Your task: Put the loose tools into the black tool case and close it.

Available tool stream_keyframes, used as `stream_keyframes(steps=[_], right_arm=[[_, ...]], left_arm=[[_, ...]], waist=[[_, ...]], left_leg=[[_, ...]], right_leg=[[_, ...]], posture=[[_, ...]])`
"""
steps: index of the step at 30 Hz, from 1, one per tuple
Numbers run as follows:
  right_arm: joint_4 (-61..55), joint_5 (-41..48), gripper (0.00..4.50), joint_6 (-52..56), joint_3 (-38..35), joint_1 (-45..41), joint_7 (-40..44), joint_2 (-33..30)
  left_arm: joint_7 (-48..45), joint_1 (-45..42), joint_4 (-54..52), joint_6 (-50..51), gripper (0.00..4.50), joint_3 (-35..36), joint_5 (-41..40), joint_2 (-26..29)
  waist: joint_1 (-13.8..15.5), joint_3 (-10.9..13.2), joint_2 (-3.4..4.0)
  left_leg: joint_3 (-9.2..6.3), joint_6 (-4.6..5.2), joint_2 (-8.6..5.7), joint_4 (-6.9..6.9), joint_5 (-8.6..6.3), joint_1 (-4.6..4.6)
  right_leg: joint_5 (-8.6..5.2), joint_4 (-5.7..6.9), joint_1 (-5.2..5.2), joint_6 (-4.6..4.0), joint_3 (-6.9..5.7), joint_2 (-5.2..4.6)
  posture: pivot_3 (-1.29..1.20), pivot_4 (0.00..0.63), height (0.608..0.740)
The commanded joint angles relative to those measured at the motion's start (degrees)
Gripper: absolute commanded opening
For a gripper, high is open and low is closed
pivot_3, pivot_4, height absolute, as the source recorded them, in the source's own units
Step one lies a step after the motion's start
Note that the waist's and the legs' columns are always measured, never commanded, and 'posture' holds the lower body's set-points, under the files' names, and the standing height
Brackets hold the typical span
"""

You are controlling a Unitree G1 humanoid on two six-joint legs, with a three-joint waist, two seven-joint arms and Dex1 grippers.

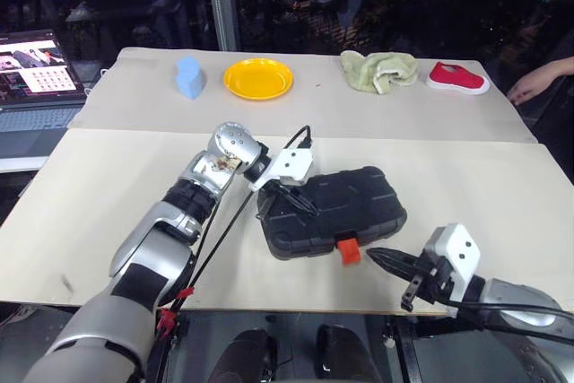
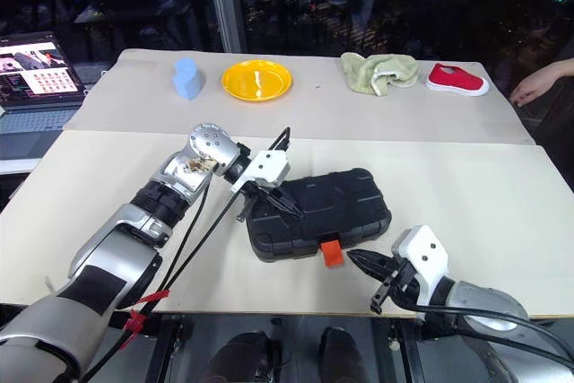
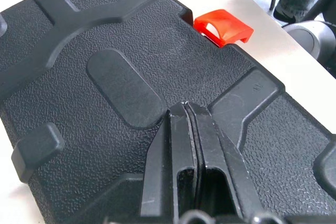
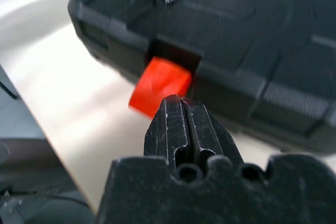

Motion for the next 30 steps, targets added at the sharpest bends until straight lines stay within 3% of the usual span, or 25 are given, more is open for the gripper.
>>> stream_keyframes(steps=[1,12,30], right_arm=[[0.36,-0.6,0.0,0.5,3.04,-3.32,-0.78,0.34],[5.72,-6.72,0.0,-0.37,10.99,-4.84,-0.26,-0.43],[11.97,-11.84,0.0,-1.11,16.82,-7.24,-2.72,5.67]], left_arm=[[0.2,0.56,0.5,0.66,0.04,-0.41,3.15,-0.14],[0.39,1.04,-1.48,2.71,0.04,1.54,3.53,-0.17],[1.48,1.48,-5.84,6.26,0.04,2.27,3.16,-2.62]], waist=[[-0.01,0.0,0.0],[-0.17,-0.01,0.0],[-0.15,0.0,0.0]], left_leg=[[0.01,0.0,0.0,0.0,0.0,-0.01],[0.0,-0.01,-0.03,0.0,0.0,-0.05],[-0.02,-0.01,-0.04,-0.01,-0.01,-0.17]], right_leg=[[0.05,0.01,-0.02,-0.09,0.01,0.01],[0.08,0.07,-0.07,-0.15,0.01,0.07],[0.07,0.03,-0.14,-0.15,-0.01,0.08]], posture=[[0.0,0.15,0.74],[0.0,0.15,0.74],[0.0,0.15,0.74]])
